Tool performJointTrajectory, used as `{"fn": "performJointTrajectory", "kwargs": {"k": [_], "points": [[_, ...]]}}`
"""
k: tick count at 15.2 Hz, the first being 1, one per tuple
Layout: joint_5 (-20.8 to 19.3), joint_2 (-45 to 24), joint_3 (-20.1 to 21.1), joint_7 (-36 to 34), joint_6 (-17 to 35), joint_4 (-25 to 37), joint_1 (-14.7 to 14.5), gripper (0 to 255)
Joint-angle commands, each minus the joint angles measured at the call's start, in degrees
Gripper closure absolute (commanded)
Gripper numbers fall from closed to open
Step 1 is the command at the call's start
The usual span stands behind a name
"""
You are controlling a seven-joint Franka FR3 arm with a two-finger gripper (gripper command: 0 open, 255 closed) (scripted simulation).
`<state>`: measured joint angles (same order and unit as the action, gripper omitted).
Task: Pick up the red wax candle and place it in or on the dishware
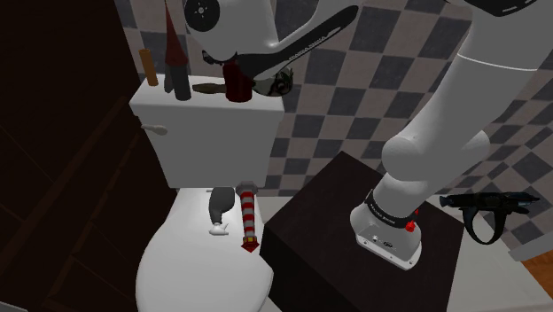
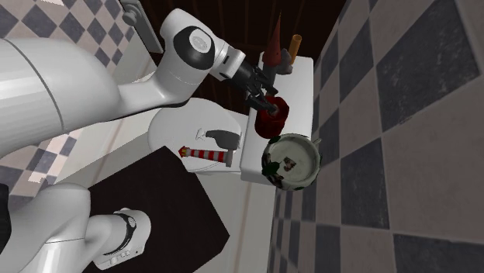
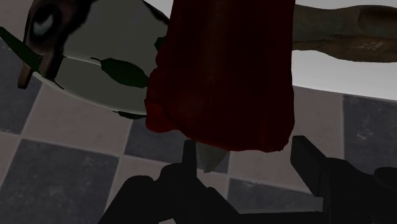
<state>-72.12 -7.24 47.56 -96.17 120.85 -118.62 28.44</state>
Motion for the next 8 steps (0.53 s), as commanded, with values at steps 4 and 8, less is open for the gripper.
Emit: {"fn": "performJointTrajectory", "kwargs": {"k": [4,8], "points": [[0.67,0.52,0.07,0.71,0.11,0.13,0.15,255],[3.34,2.55,0.28,3.63,0.20,1.04,0.64,255]]}}
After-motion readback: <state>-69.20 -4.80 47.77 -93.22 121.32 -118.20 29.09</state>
